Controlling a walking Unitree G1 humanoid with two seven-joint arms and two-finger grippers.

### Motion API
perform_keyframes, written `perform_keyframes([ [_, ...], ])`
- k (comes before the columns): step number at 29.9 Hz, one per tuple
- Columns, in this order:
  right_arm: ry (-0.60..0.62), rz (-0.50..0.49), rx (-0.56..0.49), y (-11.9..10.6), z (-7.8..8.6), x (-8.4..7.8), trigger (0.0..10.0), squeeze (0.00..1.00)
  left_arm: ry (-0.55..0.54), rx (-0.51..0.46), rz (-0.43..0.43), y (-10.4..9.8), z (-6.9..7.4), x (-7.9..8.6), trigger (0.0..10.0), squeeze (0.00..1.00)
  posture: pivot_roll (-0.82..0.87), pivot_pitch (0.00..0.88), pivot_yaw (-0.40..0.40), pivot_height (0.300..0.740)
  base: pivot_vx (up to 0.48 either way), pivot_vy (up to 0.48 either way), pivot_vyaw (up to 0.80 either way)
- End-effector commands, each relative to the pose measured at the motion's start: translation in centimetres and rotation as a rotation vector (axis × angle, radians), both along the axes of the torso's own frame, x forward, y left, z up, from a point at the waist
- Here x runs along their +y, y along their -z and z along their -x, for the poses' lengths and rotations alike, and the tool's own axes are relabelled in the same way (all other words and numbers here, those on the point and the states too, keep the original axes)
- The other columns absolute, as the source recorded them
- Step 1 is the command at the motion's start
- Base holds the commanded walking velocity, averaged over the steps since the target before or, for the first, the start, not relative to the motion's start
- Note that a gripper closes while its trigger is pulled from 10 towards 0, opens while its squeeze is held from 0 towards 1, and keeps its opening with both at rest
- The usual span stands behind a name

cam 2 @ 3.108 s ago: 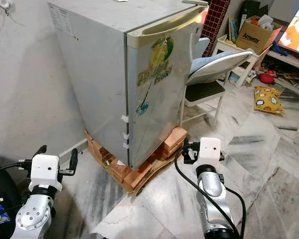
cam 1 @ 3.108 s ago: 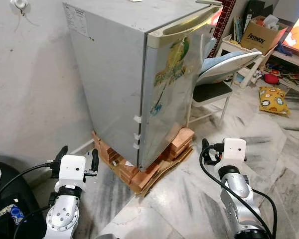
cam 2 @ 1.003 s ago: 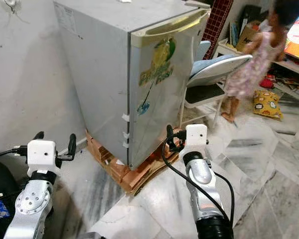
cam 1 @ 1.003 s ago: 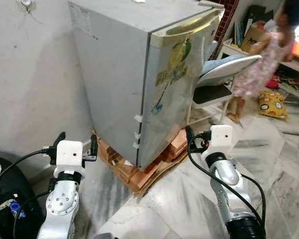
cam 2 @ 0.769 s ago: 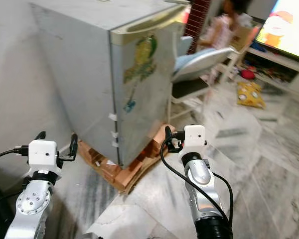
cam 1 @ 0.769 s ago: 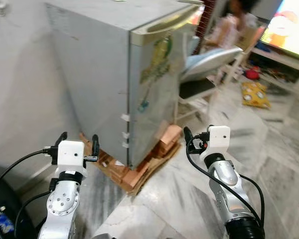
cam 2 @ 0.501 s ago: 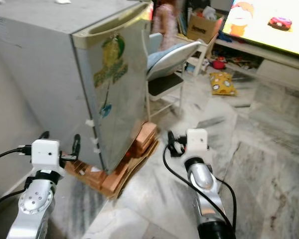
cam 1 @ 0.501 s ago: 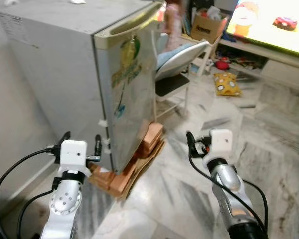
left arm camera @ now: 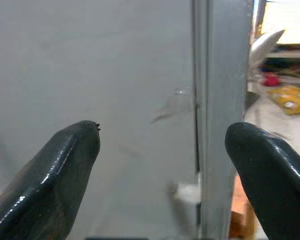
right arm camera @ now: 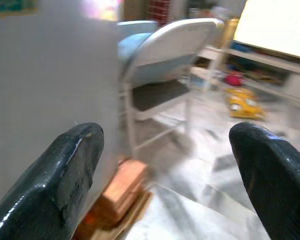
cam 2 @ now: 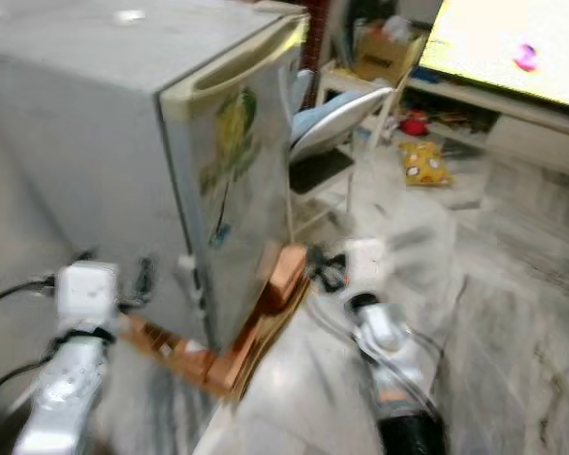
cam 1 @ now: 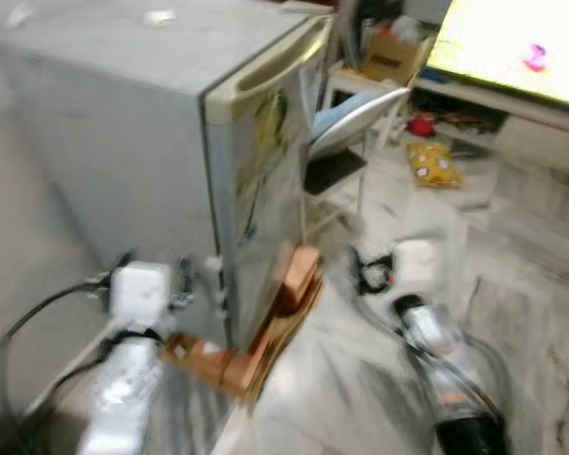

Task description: Restocking fridge

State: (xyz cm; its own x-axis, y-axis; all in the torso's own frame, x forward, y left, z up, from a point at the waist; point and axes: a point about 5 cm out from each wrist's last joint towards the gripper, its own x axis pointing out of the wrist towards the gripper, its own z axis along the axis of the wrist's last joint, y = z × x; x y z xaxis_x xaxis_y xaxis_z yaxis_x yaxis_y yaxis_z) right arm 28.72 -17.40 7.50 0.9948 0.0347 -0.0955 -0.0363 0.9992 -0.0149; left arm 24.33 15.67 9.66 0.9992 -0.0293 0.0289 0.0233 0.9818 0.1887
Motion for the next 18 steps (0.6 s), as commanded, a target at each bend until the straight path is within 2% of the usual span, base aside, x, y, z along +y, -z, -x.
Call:
perform_keyframes([
  [1,-0.041,-0.021,-0.027,-0.7,-0.5,1.5,10.0,0.0,-0.033,0.017,-0.02,0.2,0.2,1.1,10.0,0.0,0.14,0.004,-0.082,0.74,0.0,0.0,-0.47],
  [10,-0.044,-0.017,-0.018,-0.5,-0.4,1.7,10.0,0.0,0.009,0.029,0.0,0.4,0.2,0.4,10.0,0.0,0.14,0.007,-0.083,0.74,0.0,0.0,-0.04],
  [18,-0.039,-0.013,-0.008,-0.4,-0.3,1.6,10.0,0.0,0.061,0.041,0.018,0.4,-0.1,0.1,10.0,0.0,0.13,0.008,-0.084,0.74,0.0,0.0,-0.78],
])
